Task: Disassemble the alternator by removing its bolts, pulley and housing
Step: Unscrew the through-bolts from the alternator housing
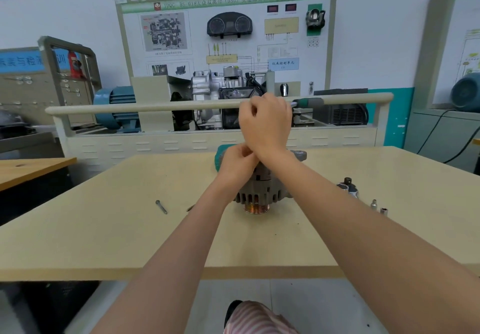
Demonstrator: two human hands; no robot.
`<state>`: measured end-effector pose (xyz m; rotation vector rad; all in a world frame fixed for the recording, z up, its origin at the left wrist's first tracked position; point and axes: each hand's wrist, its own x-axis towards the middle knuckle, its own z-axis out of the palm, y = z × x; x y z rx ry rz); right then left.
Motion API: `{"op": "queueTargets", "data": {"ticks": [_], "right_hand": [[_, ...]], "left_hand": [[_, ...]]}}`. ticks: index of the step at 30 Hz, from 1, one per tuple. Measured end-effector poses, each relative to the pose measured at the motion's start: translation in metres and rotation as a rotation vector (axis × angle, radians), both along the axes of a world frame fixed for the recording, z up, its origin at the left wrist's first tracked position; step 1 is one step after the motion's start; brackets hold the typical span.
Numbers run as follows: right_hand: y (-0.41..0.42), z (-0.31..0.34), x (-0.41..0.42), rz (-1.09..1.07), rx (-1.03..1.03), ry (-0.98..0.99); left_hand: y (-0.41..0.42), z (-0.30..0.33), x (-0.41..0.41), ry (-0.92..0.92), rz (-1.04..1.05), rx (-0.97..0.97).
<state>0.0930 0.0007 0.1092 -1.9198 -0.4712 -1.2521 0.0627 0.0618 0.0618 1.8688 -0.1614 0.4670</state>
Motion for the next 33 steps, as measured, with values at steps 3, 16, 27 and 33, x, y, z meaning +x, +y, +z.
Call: {"op": "queueTargets", "data": {"ticks": [3,16,27,33], "right_hand": [[-0.004,0.008,0.000,0.343,0.231,0.104],[-0.004,0.021,0.003,0.834,0.690,0.402],[0.000,-0.009,-0.002,-0.374,-0.235,-0.018],[-0.002,0.001,-0.002,-0.015,-0.053,-0.029]], "left_hand": [[0.001,0.002,-0.003,0.007,-0.054,0.001],[0.001,0.003,-0.002,-0.002,-0.085,-0.024],[0.002,0.002,0.005,0.033,0.050,0.030],[0.000,0.004,0.000,0.007,-0.004,0.030]]}}
